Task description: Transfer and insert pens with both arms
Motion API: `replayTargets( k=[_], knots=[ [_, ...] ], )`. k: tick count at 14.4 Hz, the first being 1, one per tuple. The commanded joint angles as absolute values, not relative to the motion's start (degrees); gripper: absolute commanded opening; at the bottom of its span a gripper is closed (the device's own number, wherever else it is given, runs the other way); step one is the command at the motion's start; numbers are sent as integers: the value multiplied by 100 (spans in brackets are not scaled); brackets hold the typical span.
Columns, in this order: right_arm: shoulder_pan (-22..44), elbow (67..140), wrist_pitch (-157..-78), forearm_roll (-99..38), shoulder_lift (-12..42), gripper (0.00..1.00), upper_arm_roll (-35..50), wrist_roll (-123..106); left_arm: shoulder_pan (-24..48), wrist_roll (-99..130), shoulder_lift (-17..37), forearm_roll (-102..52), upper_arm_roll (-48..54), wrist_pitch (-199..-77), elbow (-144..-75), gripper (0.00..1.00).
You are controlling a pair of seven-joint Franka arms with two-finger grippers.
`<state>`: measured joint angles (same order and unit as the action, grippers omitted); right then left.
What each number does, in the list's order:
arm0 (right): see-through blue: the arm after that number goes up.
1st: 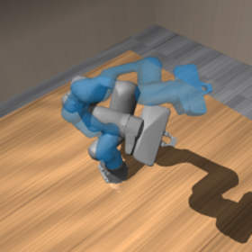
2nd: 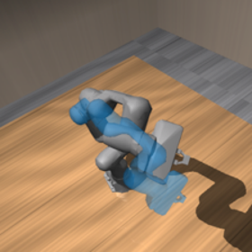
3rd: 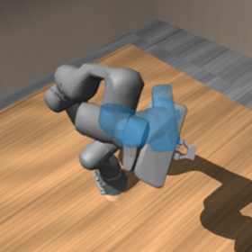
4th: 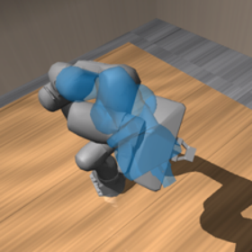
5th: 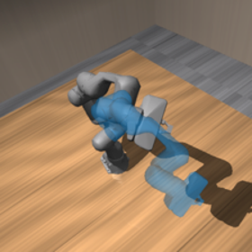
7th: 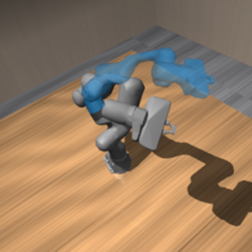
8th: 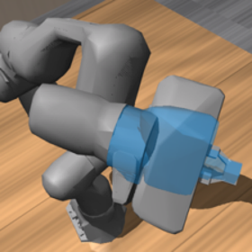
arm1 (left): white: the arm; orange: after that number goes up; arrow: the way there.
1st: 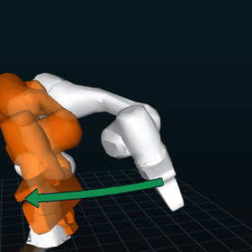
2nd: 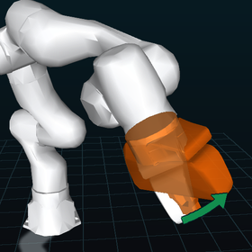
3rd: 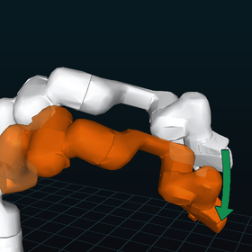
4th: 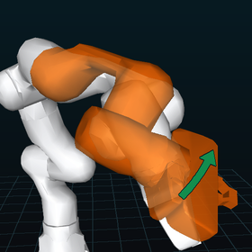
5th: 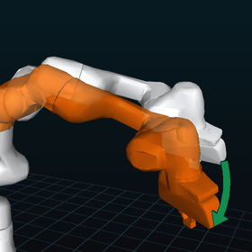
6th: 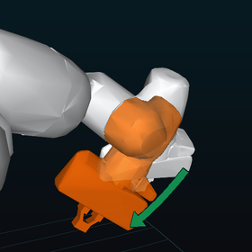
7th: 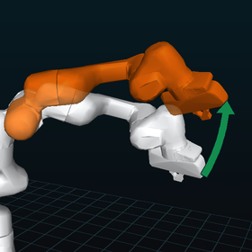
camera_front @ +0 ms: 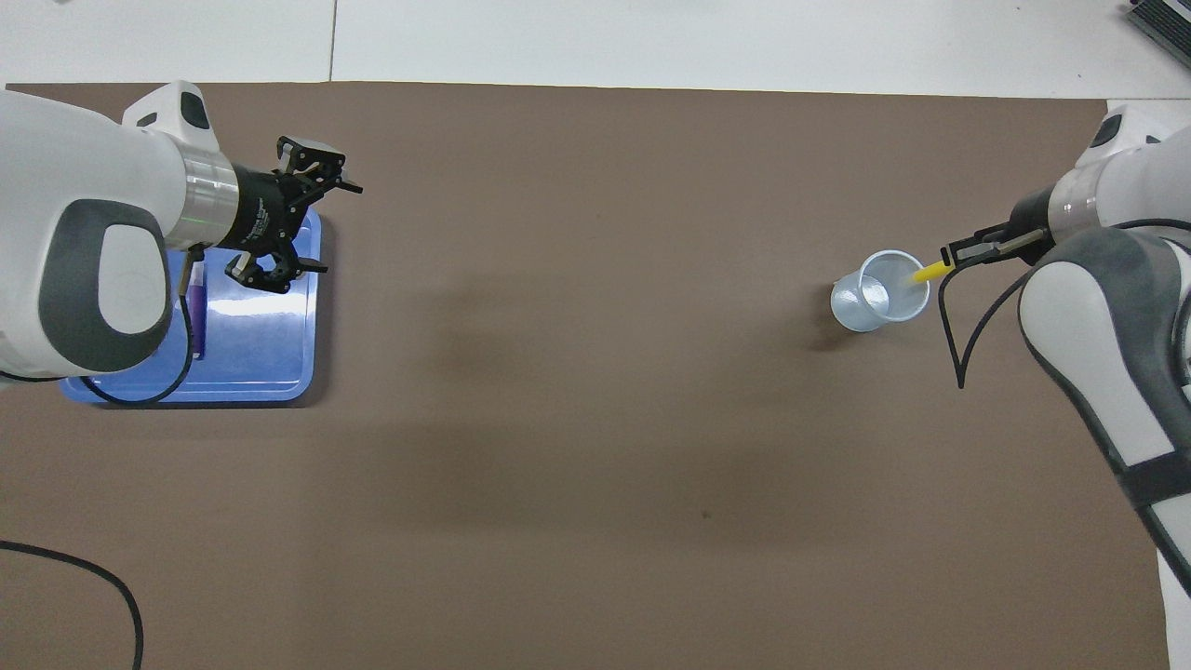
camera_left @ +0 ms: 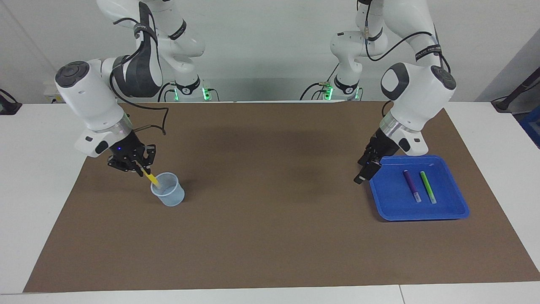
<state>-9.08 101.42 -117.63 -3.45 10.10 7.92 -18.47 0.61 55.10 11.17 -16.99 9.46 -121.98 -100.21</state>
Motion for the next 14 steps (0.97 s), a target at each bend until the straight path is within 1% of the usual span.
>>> replayTargets(
  k=[1,3,5,6,7,8,9,10,12,14],
  knots=[
    [-923,10414,-12145,-237,1063,20,826,-1758,-105,4749,976,-1128,993,-11761,-10020,100],
    [-914,10555,-12374,-246,1125,47,826,-1714,-97,4492,976,-740,993,-11585,-9985,100],
    [-932,10495,-12270,-246,1134,71,826,-1600,-97,4028,958,-458,984,-11313,-9888,100],
    [-958,10459,-12200,-246,1125,79,835,-1608,-123,3590,906,-283,976,-11198,-9888,100],
    [-958,10363,-12086,-255,1090,84,835,-1608,-271,2986,879,-99,958,-11084,-9914,100],
    [-949,10240,-11876,-255,1055,85,835,-1600,-412,2423,844,-18,958,-11022,-9949,100],
    [-949,10039,-11570,-255,1011,89,826,-1600,-561,2052,835,-9,949,-10978,-9958,100],
    [-967,9854,-11262,-255,976,92,826,-1600,-684,1822,835,-9,949,-10934,-9949,100],
    [-993,9695,-10900,-246,792,97,826,-1696,-712,1260,835,305,940,-10968,-9958,100],
    [-993,9668,-10566,-237,537,98,809,-1679,-712,923,818,615,932,-11065,-10036,100]
  ],
)
